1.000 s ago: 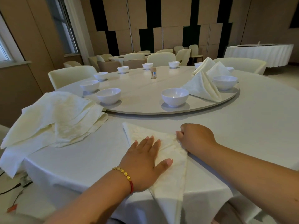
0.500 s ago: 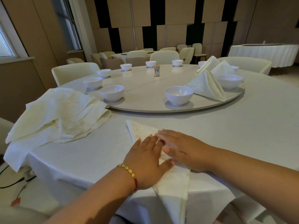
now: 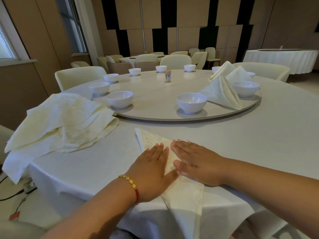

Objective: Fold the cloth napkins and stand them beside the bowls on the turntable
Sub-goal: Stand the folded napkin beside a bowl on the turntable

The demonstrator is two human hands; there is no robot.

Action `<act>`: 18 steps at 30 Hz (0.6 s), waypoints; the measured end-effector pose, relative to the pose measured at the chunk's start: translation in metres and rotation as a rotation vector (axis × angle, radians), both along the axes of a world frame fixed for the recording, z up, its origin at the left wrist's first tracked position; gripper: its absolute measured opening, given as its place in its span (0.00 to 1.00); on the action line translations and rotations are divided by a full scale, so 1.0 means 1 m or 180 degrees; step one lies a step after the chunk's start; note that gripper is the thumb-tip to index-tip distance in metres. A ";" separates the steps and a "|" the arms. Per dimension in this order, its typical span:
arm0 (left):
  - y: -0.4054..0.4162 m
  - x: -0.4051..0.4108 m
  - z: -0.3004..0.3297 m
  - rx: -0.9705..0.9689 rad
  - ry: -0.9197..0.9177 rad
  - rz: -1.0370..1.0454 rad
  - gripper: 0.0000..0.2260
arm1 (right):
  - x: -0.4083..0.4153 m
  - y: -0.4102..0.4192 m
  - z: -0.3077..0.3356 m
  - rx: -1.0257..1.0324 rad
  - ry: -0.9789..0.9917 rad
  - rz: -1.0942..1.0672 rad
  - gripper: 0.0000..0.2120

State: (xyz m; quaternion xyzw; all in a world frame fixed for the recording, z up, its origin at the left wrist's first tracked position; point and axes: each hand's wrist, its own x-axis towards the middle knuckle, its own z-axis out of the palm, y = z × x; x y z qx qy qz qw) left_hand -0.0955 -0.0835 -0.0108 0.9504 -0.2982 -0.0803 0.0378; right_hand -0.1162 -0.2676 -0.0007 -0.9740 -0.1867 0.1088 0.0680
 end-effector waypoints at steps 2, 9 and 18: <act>0.011 0.013 0.002 -0.0094 0.0065 0.0133 0.30 | 0.001 -0.001 -0.002 0.0003 -0.0013 0.0024 0.46; 0.018 0.050 -0.001 0.0221 -0.0057 0.0416 0.29 | 0.000 -0.002 0.000 -0.0039 -0.0038 0.0084 0.45; 0.039 0.022 -0.002 -0.1096 -0.0007 -0.0438 0.28 | -0.001 0.000 0.000 -0.0004 -0.0004 0.0007 0.46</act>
